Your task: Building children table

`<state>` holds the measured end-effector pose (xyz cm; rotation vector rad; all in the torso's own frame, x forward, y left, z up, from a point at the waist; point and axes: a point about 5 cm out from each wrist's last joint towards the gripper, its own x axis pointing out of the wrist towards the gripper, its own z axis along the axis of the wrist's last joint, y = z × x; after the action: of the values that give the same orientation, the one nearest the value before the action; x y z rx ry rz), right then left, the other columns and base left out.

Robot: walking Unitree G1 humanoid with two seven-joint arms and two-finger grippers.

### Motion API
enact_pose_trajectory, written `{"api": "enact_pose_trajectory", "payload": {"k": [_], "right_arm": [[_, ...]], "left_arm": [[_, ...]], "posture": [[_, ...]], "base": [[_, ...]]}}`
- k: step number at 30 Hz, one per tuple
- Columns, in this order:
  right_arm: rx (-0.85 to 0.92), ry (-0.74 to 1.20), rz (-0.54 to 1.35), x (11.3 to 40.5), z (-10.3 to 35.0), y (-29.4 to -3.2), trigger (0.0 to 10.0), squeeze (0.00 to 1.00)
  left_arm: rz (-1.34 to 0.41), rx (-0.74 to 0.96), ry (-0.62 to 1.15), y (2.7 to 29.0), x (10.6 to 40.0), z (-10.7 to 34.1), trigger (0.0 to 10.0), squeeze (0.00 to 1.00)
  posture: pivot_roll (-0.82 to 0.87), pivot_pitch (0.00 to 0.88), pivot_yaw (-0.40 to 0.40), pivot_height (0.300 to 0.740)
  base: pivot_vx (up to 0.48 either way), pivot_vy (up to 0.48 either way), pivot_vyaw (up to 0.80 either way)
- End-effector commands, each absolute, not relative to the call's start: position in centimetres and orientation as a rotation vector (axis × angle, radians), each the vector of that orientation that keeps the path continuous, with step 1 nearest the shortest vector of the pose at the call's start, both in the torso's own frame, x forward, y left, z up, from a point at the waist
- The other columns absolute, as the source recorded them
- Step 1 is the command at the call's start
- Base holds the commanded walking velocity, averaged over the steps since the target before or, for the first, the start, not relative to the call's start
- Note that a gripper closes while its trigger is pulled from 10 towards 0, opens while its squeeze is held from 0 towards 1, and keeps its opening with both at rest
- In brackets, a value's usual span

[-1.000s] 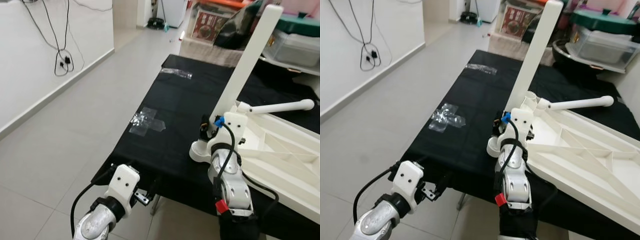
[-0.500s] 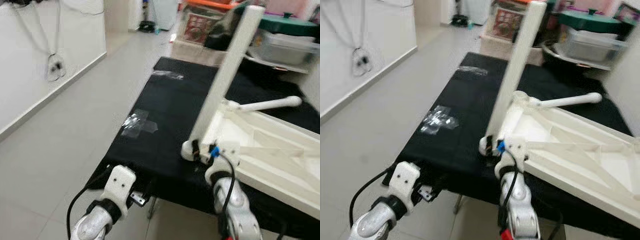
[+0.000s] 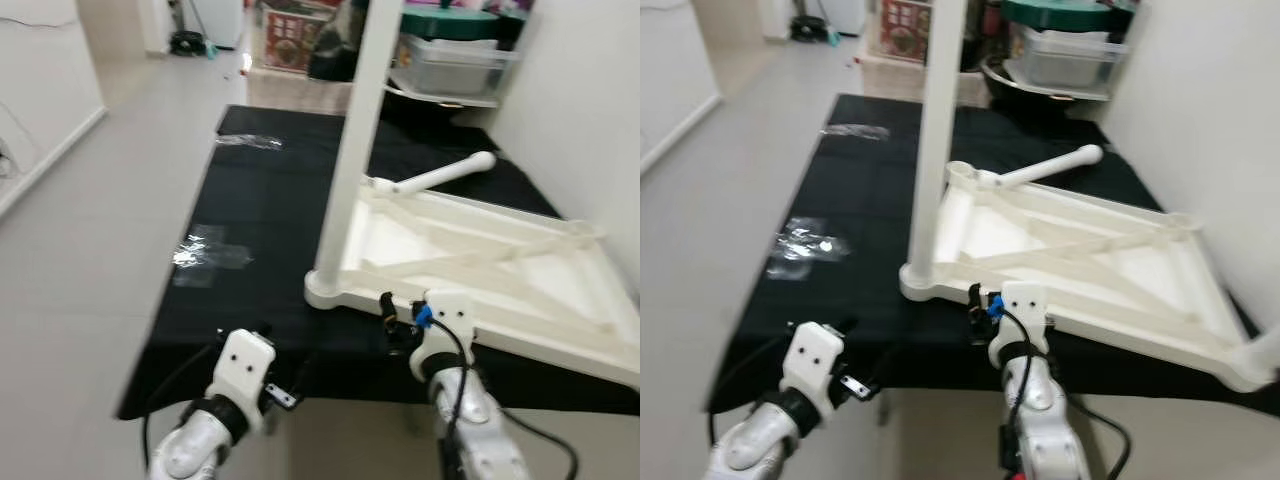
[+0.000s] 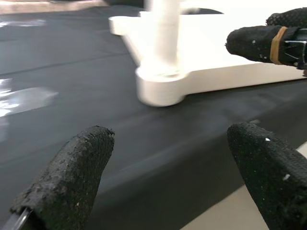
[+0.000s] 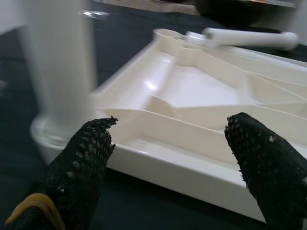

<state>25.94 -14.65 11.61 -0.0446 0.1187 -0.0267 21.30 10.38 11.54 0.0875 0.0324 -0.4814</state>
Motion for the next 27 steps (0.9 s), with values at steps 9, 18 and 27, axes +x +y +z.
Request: {"api": "enact_pose_trajectory", "payload": {"k": [9, 18, 27], "right_arm": [[-0.035, 0.128, -0.002, 25.5, 11.6, -14.6, 10.0, 0.00], [-0.019, 0.075, 0.123, 25.9, 12.4, -14.0, 10.0, 0.00], [-0.035, 0.081, 0.165, 25.7, 12.2, -13.1, 10.0, 0.00]], "left_arm": [[-0.464, 0.100, 0.064, 10.6, 21.0, 11.0, 10.0, 0.00], [-0.437, 0.076, 0.064, 10.8, 21.2, 11.1, 10.0, 0.00], [-0.421, 0.075, 0.064, 10.9, 21.3, 11.2, 10.0, 0.00]], "posture": [[0.10, 0.000, -0.127, 0.740], [0.09, 0.000, -0.130, 0.740], [0.10, 0.003, -0.132, 0.740]], "base": [[0.000, 0.426, 0.00], [0.000, 0.000, 0.00], [0.000, 0.000, 0.00]]}}
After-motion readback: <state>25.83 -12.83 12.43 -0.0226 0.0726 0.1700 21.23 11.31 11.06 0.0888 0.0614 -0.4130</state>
